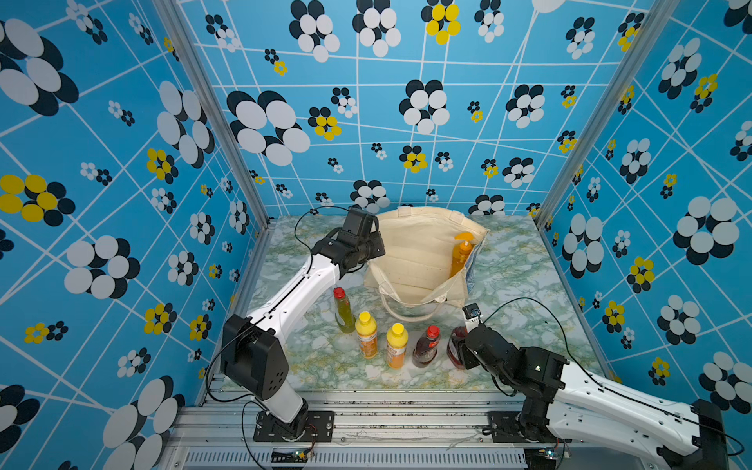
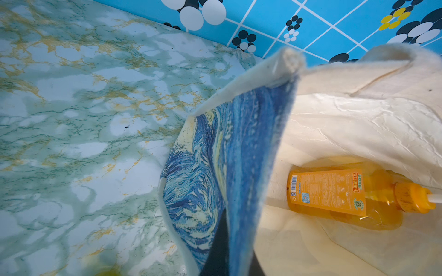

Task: Pack dish soap into the shopping bag
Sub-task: Pick up the bottle of dish soap at the center of the board.

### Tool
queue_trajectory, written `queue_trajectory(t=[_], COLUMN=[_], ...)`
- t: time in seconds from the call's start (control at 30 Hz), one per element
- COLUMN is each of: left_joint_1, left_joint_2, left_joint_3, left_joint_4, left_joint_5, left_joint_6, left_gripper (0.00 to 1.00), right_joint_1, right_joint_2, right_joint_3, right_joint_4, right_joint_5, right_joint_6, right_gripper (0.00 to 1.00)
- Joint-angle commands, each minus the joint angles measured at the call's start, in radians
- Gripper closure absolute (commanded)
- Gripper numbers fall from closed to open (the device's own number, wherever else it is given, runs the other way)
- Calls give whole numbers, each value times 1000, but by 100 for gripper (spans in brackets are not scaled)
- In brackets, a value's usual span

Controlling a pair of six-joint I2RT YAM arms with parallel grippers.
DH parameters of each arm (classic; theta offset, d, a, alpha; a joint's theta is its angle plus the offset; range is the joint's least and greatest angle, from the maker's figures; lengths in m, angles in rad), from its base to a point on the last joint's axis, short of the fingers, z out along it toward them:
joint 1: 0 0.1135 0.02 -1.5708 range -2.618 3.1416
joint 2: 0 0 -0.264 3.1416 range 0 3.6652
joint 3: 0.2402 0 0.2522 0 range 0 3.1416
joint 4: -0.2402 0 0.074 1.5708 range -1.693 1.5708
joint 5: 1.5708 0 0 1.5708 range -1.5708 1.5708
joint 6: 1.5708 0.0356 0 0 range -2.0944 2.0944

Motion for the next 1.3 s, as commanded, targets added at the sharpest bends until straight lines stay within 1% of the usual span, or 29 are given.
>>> queue_trajectory(t=[0.0,0.1,0.43,0.5,0.53,0.57,0.67,0.8,0.93,1.1,1.27], left_joint_1=[-4,-5,-4,-4,-5,-5,-5,-5,-7,-11,-16], left_joint_2=[-12,-12,-15,-15,-15,-15,-15,-18,-20,-23,-18], left_joint_3=[6,5,4,6,4,5,5,-1,-7,-19,-14], left_joint_4=[-16,-15,-13,-10,-9,-7,-4,2,15,43,60], left_joint_5=[-23,-25,-27,-25,-24,-22,-16,-12,-8,4,23], left_joint_6=[3,3,3,4,4,4,3,1,2,0,6], left_gripper=[97,97,98,97,97,97,97,97,98,97,97], right_joint_1=[-6,-6,-6,-6,-6,-6,-6,-6,-7,-9,-15], right_joint_2=[-19,-36,-54,-53,-55,-55,-50,-51,-55,11,140], right_joint_3=[-24,-42,-66,-63,-60,-55,-14,87,201,420,708], right_joint_4=[40,61,109,109,109,110,79,12,-16,-78,-160], right_joint_5=[27,27,56,70,75,76,118,201,266,340,336], right_joint_6=[-9,-21,-34,-34,-36,-44,-50,-73,-95,-114,-191], right_gripper=[43,47,83,86,97,100,100,100,100,100,100])
